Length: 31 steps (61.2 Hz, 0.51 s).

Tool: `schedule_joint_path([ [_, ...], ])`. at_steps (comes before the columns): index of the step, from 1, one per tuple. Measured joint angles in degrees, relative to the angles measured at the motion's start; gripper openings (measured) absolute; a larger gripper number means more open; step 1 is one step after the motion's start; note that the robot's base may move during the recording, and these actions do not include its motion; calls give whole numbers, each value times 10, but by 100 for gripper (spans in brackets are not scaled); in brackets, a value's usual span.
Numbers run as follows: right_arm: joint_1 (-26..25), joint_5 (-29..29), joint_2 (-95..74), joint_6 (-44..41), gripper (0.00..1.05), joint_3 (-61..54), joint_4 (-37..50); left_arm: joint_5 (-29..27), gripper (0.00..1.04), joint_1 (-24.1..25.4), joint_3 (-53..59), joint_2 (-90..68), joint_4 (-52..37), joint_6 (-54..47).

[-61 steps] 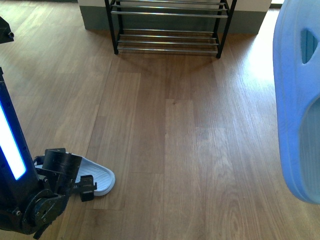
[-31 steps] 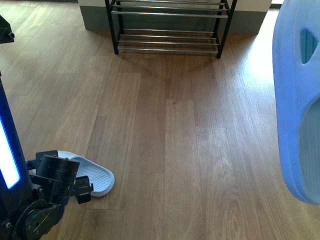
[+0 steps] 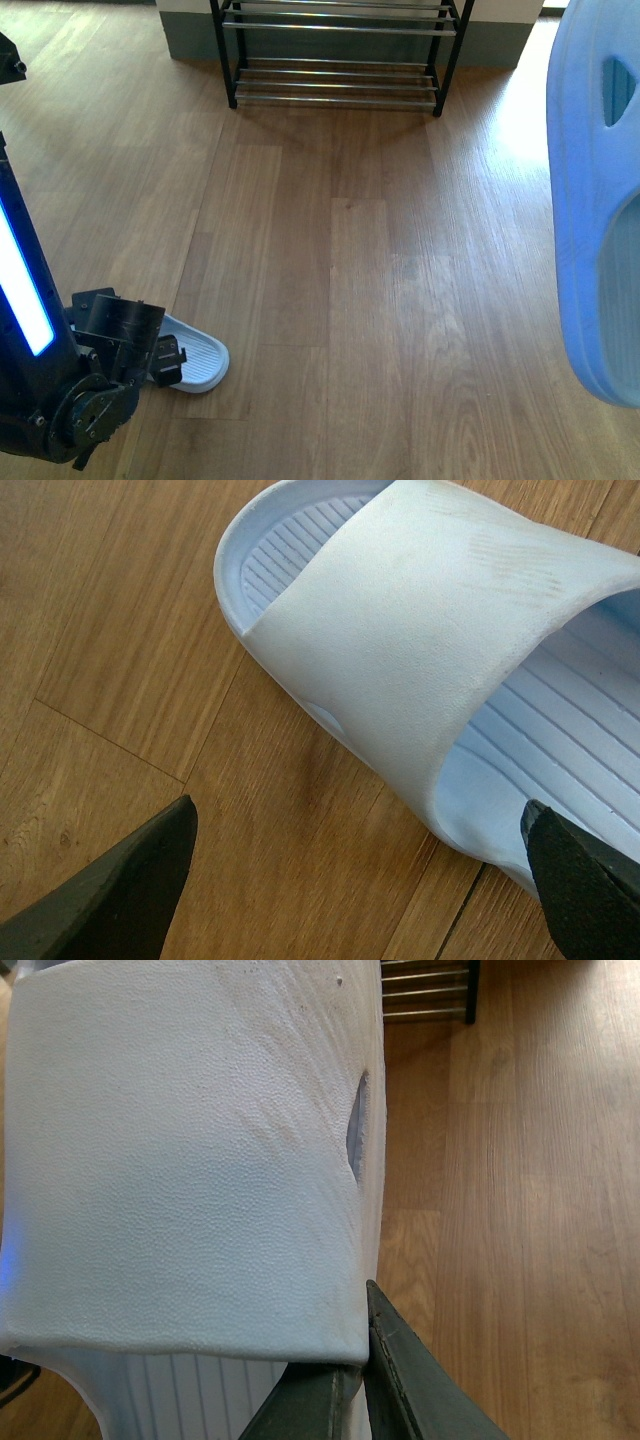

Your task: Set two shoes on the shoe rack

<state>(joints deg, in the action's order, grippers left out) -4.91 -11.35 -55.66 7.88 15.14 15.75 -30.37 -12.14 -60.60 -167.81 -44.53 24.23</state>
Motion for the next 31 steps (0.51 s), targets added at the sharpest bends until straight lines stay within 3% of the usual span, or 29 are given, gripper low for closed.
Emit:
schedule_joint_path([
  [25, 0, 0, 0, 0, 1, 0, 0, -45, 95, -33, 12, -6, 42, 64],
  [31, 0, 0, 0, 0, 1, 0, 0, -49, 80, -44, 25, -5, 43, 85],
])
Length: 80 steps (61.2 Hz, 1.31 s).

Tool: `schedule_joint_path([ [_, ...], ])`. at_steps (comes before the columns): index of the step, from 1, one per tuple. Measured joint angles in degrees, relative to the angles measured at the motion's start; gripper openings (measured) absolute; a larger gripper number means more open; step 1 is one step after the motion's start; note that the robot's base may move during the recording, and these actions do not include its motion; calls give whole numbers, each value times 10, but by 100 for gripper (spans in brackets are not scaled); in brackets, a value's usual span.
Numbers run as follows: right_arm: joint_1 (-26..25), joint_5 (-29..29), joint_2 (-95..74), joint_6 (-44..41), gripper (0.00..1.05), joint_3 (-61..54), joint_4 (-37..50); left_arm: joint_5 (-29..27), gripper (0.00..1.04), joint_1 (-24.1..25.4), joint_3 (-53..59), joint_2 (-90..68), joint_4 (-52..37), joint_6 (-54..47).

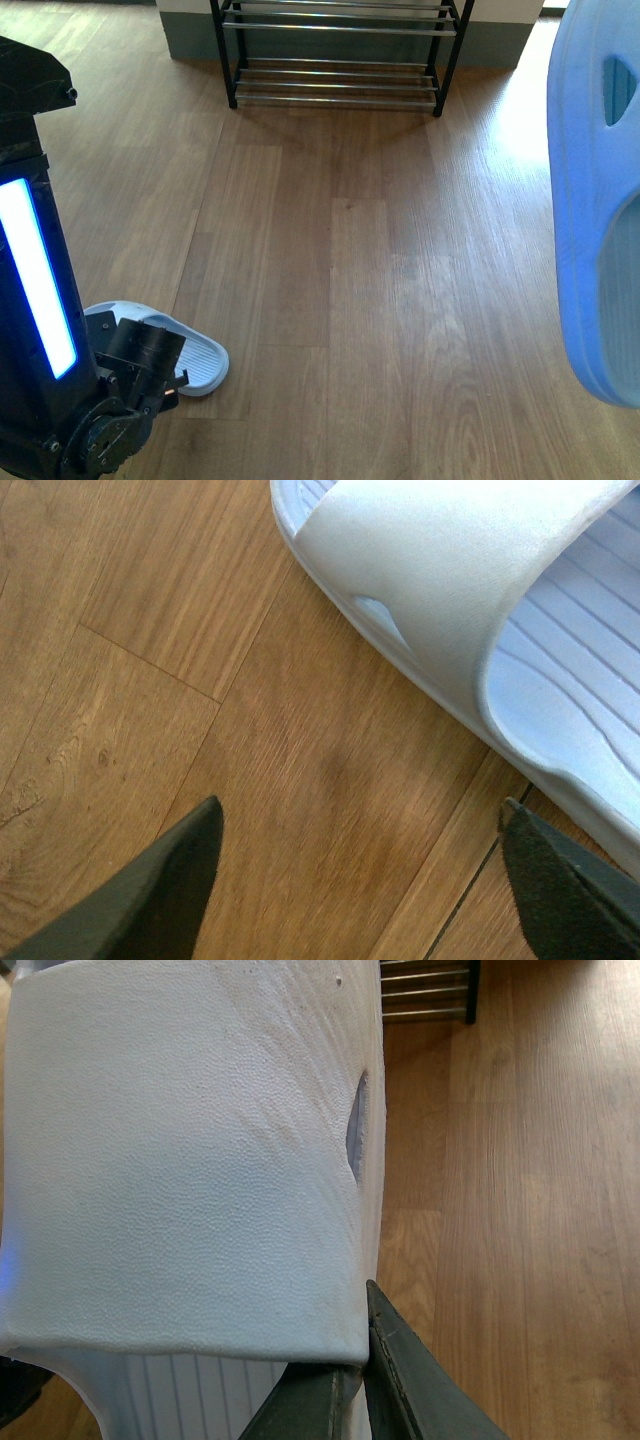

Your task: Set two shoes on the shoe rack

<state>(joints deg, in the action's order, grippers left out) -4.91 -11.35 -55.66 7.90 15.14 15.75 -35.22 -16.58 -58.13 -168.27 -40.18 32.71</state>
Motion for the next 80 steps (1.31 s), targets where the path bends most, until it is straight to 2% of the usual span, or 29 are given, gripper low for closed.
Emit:
schedule_joint_path([
  [8, 0, 0, 0, 0, 1, 0, 0, 9, 97, -9, 10, 3, -13, 0],
  [17, 0, 0, 0, 0, 1, 0, 0, 47, 96, -8, 19, 3, -79, -7],
  [33, 0, 0, 0, 0, 1, 0, 0, 46, 95, -8, 24, 3, -116, -23],
  [45, 0, 0, 0, 0, 1, 0, 0, 36, 95, -8, 24, 3, -73, 21],
  [57, 0, 0, 0, 0, 1, 0, 0, 35, 95, -8, 23, 3, -70, 36],
  [65, 0, 0, 0, 0, 1, 0, 0, -9, 95, -10, 20, 3, -63, 49],
  [80, 0, 0, 0, 0, 1, 0, 0, -7, 95, -10, 18, 3, -81, 9],
])
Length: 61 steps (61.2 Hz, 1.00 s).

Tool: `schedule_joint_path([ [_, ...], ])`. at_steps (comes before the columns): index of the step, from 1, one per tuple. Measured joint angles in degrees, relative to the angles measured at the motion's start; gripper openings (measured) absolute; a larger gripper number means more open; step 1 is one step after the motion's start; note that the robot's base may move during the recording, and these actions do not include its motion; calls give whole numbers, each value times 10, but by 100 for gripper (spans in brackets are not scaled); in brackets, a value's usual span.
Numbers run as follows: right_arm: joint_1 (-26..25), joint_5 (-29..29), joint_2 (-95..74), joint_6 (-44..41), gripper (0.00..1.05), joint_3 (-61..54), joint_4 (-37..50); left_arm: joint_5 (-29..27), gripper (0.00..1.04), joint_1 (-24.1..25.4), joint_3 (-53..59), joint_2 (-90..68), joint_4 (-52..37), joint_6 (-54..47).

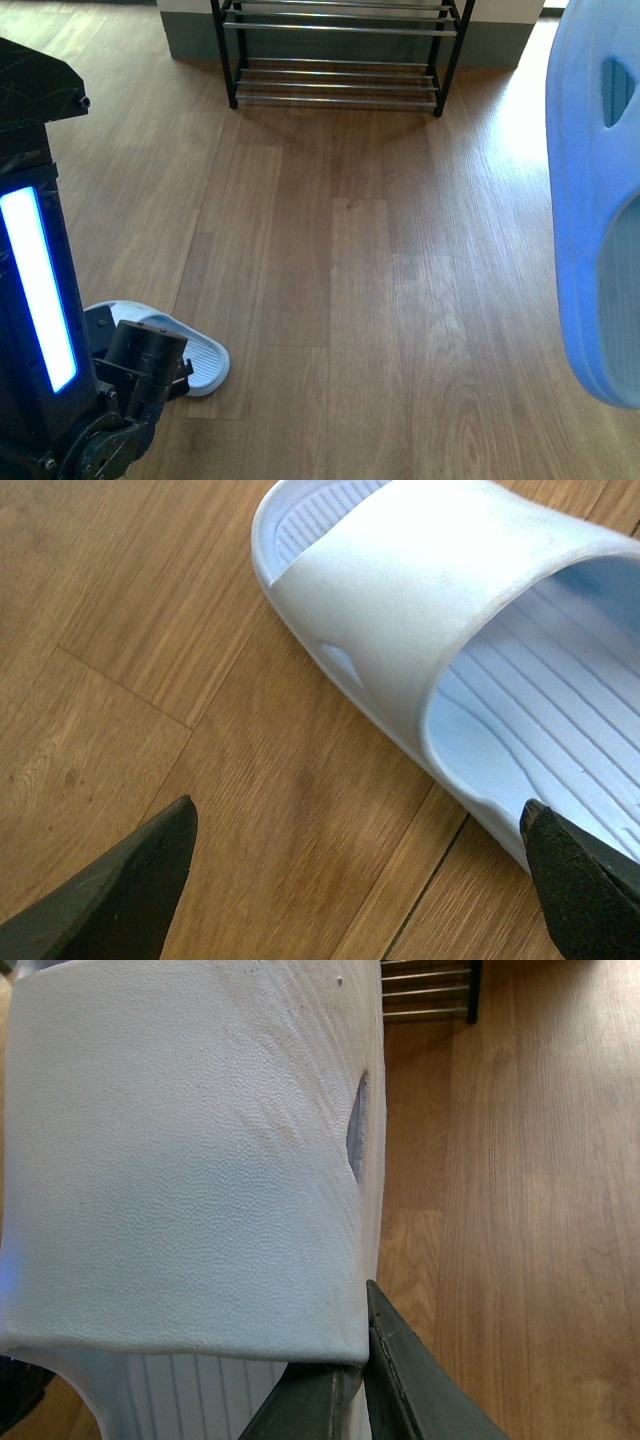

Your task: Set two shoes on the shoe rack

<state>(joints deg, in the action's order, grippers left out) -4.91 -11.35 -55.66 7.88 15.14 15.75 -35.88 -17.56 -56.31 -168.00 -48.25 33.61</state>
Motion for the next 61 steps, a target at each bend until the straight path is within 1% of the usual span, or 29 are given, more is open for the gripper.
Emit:
schedule_joint_path([
  [6, 0, 0, 0, 0, 1, 0, 0, 3, 95, 0, 0, 0, 0, -11],
  [16, 0, 0, 0, 0, 1, 0, 0, 16, 95, 0, 0, 0, 34, -6],
  [28, 0, 0, 0, 0, 1, 0, 0, 15, 95, 0, -3, 0, 58, -8],
  [40, 0, 0, 0, 0, 1, 0, 0, 34, 95, 0, -2, 0, 42, -7],
  [47, 0, 0, 0, 0, 1, 0, 0, 31, 95, 0, 0, 0, 21, -5],
  [61, 0, 0, 0, 0, 1, 0, 0, 31, 95, 0, 0, 1, 21, -4],
])
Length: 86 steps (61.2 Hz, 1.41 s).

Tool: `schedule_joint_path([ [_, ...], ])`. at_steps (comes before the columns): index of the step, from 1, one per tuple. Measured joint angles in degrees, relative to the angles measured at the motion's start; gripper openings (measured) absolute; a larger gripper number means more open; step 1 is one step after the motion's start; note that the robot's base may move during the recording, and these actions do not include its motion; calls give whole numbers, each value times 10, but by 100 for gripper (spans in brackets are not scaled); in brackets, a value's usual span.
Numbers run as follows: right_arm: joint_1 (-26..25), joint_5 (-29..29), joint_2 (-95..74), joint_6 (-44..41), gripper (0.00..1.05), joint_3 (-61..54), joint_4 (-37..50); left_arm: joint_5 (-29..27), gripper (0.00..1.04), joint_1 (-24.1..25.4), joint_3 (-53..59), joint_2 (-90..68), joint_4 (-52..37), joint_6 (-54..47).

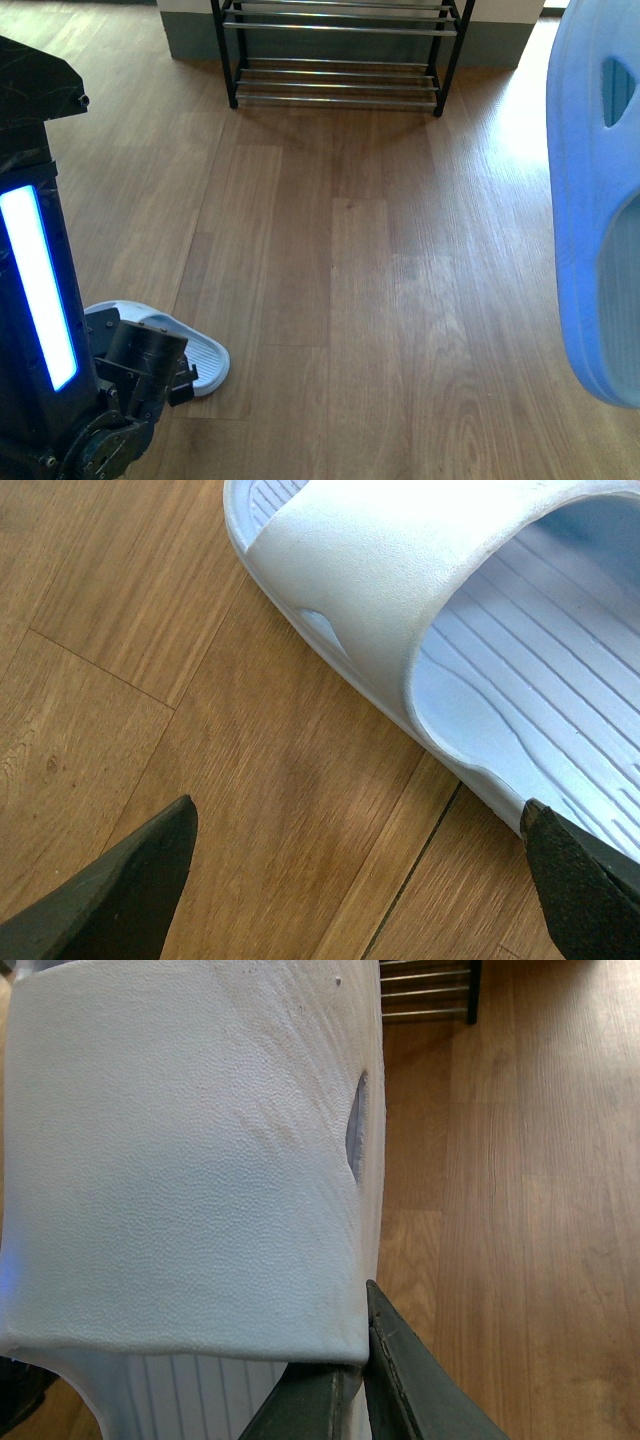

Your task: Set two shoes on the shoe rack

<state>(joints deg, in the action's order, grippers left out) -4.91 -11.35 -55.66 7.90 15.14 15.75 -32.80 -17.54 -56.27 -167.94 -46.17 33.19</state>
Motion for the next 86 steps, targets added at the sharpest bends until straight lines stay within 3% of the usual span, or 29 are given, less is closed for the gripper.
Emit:
schedule_joint_path([
  [21, 0, 0, 0, 0, 1, 0, 0, -2, 95, 0, 1, 0, -3, -2],
  [25, 0, 0, 0, 0, 1, 0, 0, -16, 88, 0, 15, -14, -90, -37],
  [35, 0, 0, 0, 0, 1, 0, 0, -12, 54, 4, 83, -31, -310, -125],
  [38, 0, 0, 0, 0, 1, 0, 0, -13, 50, 4, 86, -31, -324, -126],
  [58, 0, 0, 0, 0, 1, 0, 0, -11, 1, 4, 89, -31, -337, -124],
  [83, 0, 0, 0, 0, 1, 0, 0, -10, 1, 4, 89, -31, -337, -125],
  [86, 0, 0, 0, 0, 1, 0, 0, -10, 8, 4, 89, -31, -337, -124],
])
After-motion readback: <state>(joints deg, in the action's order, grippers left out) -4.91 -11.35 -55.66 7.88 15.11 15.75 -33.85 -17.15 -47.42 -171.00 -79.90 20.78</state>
